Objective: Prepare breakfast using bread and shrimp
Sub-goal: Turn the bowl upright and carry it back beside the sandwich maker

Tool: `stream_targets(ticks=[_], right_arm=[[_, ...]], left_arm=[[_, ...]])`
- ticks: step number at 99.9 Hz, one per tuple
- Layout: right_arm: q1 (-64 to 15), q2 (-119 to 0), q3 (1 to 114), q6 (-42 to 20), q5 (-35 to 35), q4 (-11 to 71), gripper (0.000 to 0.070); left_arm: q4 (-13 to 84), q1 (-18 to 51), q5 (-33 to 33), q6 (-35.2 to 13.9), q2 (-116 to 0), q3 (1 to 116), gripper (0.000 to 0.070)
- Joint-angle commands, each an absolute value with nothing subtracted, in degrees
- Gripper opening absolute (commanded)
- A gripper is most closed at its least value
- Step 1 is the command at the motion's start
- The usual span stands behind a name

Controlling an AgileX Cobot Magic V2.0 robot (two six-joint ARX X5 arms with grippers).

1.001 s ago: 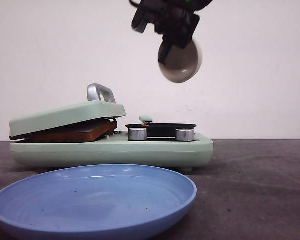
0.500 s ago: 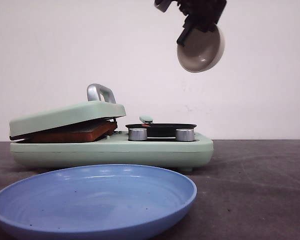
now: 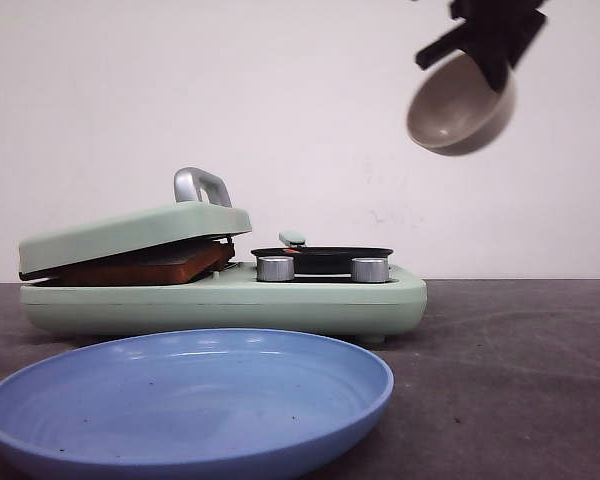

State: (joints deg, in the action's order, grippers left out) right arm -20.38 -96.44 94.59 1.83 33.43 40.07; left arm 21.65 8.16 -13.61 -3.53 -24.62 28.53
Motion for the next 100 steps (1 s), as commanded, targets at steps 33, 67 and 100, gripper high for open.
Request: stream_targets(ticks=[33, 67, 100], right_arm=[[-8.8, -96.3, 96.1, -13.1, 9.4, 48.6, 0.0], [-1.5, -96.3, 95.9, -15.3, -8.0, 51.7, 0.0], [1.5, -97.9, 93.1, -14.1, -16.2, 53.2, 0.0]], left_arm=[[21.2, 8.3, -13.5, -2.6, -24.7, 28.8, 0.001], [21.1, 8.3, -13.5, -2.6, -24.7, 28.8, 0.0011], [21.0, 8.3, -13.5, -2.5, -24.7, 28.8, 0.0011]])
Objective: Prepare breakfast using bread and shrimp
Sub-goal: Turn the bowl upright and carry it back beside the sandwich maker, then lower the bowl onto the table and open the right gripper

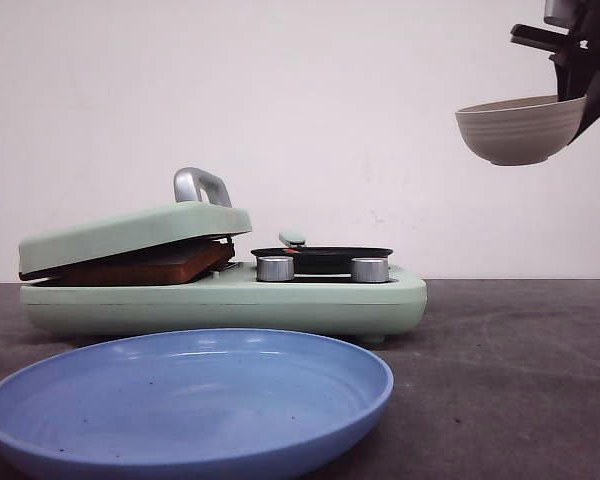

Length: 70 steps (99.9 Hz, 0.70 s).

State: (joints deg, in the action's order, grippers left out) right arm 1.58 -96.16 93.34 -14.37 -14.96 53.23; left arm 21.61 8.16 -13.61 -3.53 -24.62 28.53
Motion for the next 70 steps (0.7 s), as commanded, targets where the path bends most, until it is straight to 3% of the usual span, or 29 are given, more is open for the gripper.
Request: stream_targets(ticks=[1, 43, 70], right_arm=[[1.6, -97.9, 92.9, -14.1, -16.4, 53.1, 0.0], [2.9, -101.2, 81.9, -13.0, -18.1, 45.9, 0.0], [3.7, -105.5, 80.5, -10.9, -18.2, 44.5, 0.0]], left_arm=[[21.0, 8.3, -13.5, -2.5, -24.7, 28.8, 0.0011], [21.1, 8.3, -13.5, -2.5, -24.7, 28.8, 0.0011], [21.0, 8.3, -13.4, -2.5, -24.7, 28.8, 0.0011]])
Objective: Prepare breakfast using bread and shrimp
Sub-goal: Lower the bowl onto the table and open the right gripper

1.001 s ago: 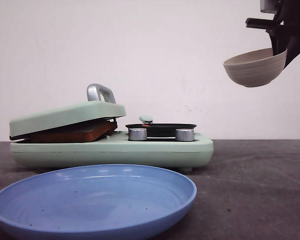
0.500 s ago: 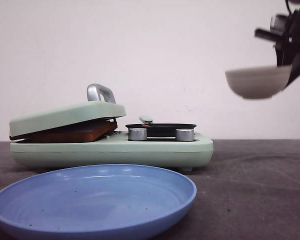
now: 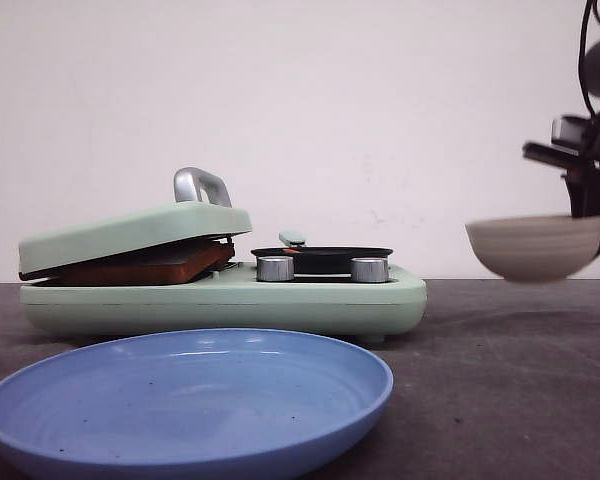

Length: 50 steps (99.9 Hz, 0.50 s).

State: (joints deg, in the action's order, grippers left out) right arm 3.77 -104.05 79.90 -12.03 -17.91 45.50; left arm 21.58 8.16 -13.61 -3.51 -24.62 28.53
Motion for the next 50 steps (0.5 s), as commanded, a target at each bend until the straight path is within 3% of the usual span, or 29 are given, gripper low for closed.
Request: stream_targets(ticks=[1, 50], right_arm=[[3.7, -105.7, 80.5, -10.9, -18.2, 44.5, 0.0], [3.6, -112.7, 80.5, -11.4, -19.5, 41.5, 0.0]], left_arm=[[21.0, 8.3, -13.4, -2.5, -24.7, 28.8, 0.0011], [21.1, 8.3, -13.3, -2.3, -24.7, 28.8, 0.0011]])
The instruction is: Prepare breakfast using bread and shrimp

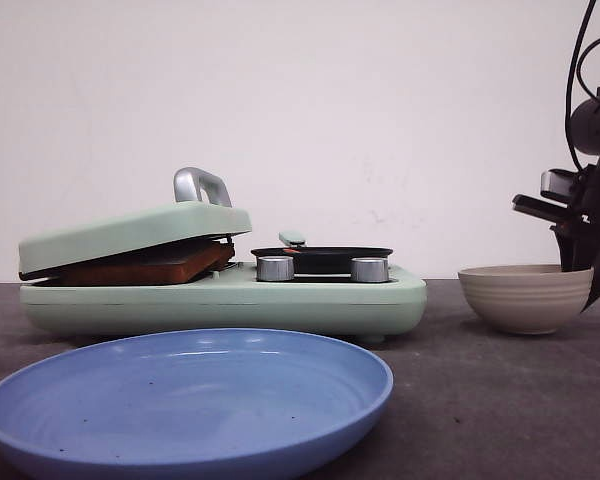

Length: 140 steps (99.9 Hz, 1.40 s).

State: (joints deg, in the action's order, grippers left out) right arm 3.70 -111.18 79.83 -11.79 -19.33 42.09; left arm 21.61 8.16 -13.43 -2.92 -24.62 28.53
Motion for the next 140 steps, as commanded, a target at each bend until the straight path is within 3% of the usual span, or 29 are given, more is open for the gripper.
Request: stream_targets(ticks=[1, 30, 38, 53, 61, 140], right_arm=[[3.6, -112.7, 80.5, -11.4, -19.5, 41.3, 0.0], [3.6, -112.8, 80.5, -11.3, -19.4, 40.3, 0.0], [3.6, -112.8, 80.5, -11.3, -19.4, 40.2, 0.0028], [3.6, -112.8, 80.5, -11.3, -19.4, 40.4, 0.0296], [3.6, -112.7, 80.5, -11.1, -19.5, 40.7, 0.0358], [3.6, -102.1, 80.6, -9.6, -19.5, 42.0, 0.036]], left_arm=[[21.1, 8.3, -13.3, -2.3, -24.7, 28.8, 0.0011], [21.1, 8.3, -13.3, -2.3, -24.7, 28.8, 0.0011], [21.1, 8.3, -13.3, -2.3, -24.7, 28.8, 0.0011], [21.1, 8.3, -13.3, -2.3, -24.7, 28.8, 0.0011], [21.1, 8.3, -13.3, -2.3, -24.7, 28.8, 0.0011], [21.1, 8.3, -13.3, -2.3, -24.7, 28.8, 0.0011]])
